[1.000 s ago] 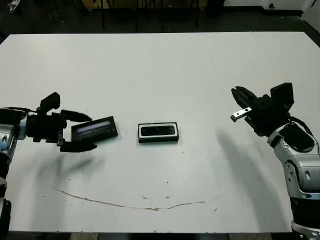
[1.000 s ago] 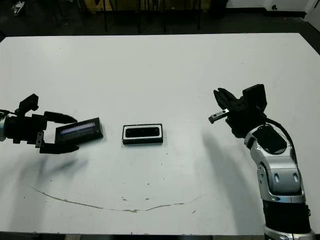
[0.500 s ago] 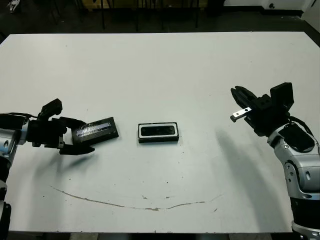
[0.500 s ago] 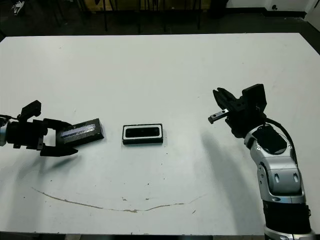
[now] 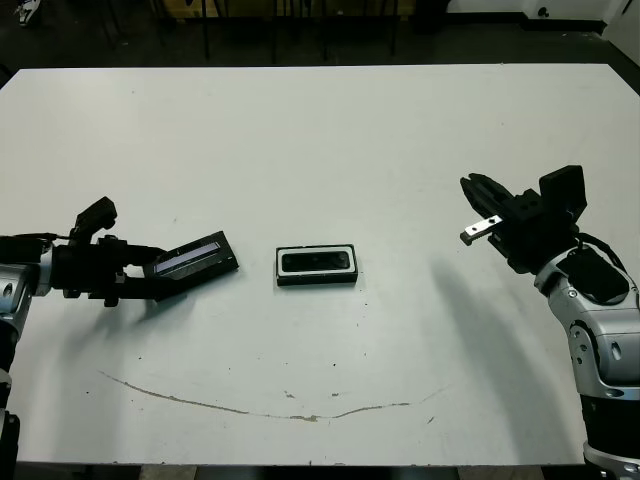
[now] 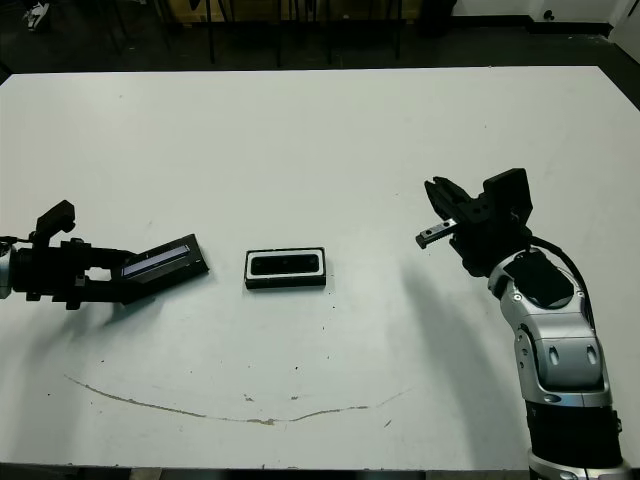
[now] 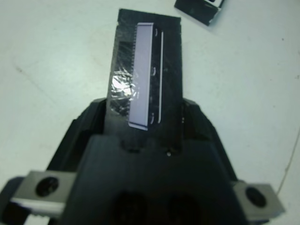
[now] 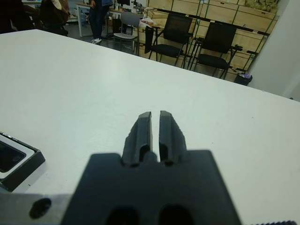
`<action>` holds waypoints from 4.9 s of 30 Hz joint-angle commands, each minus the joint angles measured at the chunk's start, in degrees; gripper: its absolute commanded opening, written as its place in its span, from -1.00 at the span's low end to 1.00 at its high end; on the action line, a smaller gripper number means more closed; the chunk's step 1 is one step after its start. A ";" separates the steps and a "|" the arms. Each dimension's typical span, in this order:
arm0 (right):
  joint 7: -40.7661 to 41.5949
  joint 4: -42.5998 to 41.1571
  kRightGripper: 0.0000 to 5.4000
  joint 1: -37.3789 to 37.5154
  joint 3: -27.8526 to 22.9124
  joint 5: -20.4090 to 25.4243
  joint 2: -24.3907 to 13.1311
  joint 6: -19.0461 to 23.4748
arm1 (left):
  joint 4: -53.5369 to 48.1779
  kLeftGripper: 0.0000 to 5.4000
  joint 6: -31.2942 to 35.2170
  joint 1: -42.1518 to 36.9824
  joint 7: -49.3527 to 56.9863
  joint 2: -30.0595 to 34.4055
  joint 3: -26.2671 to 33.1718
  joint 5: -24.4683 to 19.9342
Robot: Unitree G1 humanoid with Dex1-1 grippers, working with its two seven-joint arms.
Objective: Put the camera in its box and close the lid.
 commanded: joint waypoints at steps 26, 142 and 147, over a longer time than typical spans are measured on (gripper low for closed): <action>-1.22 -0.50 -1.00 1.22 2.07 -0.63 0.67 1.63 | -17.49 0.02 8.25 -6.53 7.47 -8.10 -4.43 -5.90; -0.96 -0.86 -1.00 2.32 2.92 -1.79 0.29 1.90 | -0.82 0.87 -7.77 -16.53 1.13 -19.41 -25.81 20.33; -0.67 -0.39 -1.00 2.10 2.72 -1.72 0.27 2.09 | 1.69 1.00 -12.46 -14.22 2.10 -16.61 -23.66 18.91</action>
